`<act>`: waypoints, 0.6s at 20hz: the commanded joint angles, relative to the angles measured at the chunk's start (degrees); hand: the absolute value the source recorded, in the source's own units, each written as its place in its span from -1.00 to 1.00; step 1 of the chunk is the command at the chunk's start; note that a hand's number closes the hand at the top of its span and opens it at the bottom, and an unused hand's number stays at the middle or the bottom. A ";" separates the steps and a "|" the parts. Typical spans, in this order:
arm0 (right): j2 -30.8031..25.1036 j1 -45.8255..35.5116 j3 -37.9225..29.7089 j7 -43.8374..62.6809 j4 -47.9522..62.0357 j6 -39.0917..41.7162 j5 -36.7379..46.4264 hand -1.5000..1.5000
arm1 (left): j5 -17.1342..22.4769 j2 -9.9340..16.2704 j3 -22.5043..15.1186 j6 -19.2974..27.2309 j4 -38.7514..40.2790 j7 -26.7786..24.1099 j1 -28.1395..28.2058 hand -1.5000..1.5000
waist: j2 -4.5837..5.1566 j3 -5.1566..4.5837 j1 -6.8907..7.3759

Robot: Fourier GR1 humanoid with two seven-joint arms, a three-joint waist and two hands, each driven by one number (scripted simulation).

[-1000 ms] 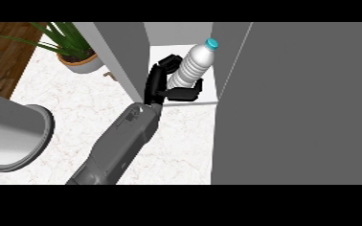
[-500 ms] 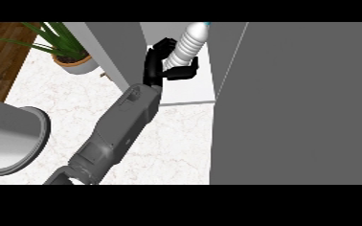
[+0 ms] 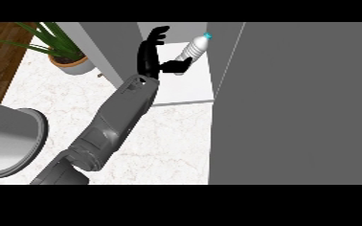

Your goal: Pick up the bottled water, place it into the cabinet and close the cabinet

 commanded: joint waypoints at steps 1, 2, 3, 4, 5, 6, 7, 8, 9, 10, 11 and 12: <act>-0.99 0.79 -1.88 1.53 -3.05 1.43 -5.78 -1.00 | -0.90 0.06 0.80 3.91 3.13 -1.85 -2.37 -1.00 | 0.20 -0.01 0.00; -1.84 3.82 -1.64 -0.95 -4.29 3.00 -4.89 -1.00 | -0.32 1.10 1.54 3.11 3.46 -2.62 -1.29 -1.00 | 0.04 -0.04 -1.15; -0.57 0.91 -1.25 1.10 -3.73 1.67 -5.57 -1.00 | -0.30 1.63 1.69 0.97 2.91 -3.28 -2.90 -1.00 | 0.62 -0.07 -0.46; -0.65 0.84 -1.23 -0.83 -1.51 2.36 -3.40 -1.00 | 0.51 0.86 2.74 0.12 1.79 -6.24 -1.34 -1.00 | 0.40 -0.08 -0.64; -0.37 0.98 -1.52 0.54 -3.74 1.95 -5.46 -1.00 | 0.06 1.12 2.36 -1.12 1.92 -5.62 -3.14 -1.00 | 0.53 -0.09 -0.49; -1.13 1.65 -1.67 1.01 -3.99 2.52 -4.64 -1.00 | 1.20 -0.36 3.50 -1.41 0.28 -7.12 -2.55 -1.00 | 0.22 -0.11 -0.16; -0.24 0.82 -1.06 0.16 -2.69 2.37 -4.64 -1.00 | 3.14 0.90 5.86 -3.03 -1.87 -9.79 -2.03 -1.00 | 0.29 -0.13 0.25; -0.23 2.40 0.46 0.96 -4.40 2.09 -2.84 -1.00 | 4.84 1.57 7.74 -4.67 -4.19 -11.94 -2.16 -1.00 | 0.34 -0.26 -0.07; -0.11 0.59 -1.58 -0.36 -2.04 2.27 -3.96 -1.00 | 6.10 0.02 9.13 -5.07 -6.12 -12.91 -3.09 1.00 | -0.01 -0.15 0.73; 0.56 -0.13 -0.15 0.10 -2.20 1.97 -3.40 -1.00 | 7.62 -0.37 10.34 -7.36 -8.07 -14.67 -2.72 1.00 | 0.21 -0.21 0.57; -0.60 1.58 -0.64 0.22 -3.79 2.94 -3.84 -1.00 | 8.25 0.66 11.19 -11.90 -8.51 -16.29 -1.60 1.00 | 0.12 -0.23 0.67; -0.02 0.84 -0.23 -0.68 -1.72 2.80 -2.31 -1.00 | 8.31 -0.18 11.32 -13.78 -7.93 -17.10 -1.69 1.00 | 0.07 -0.16 0.32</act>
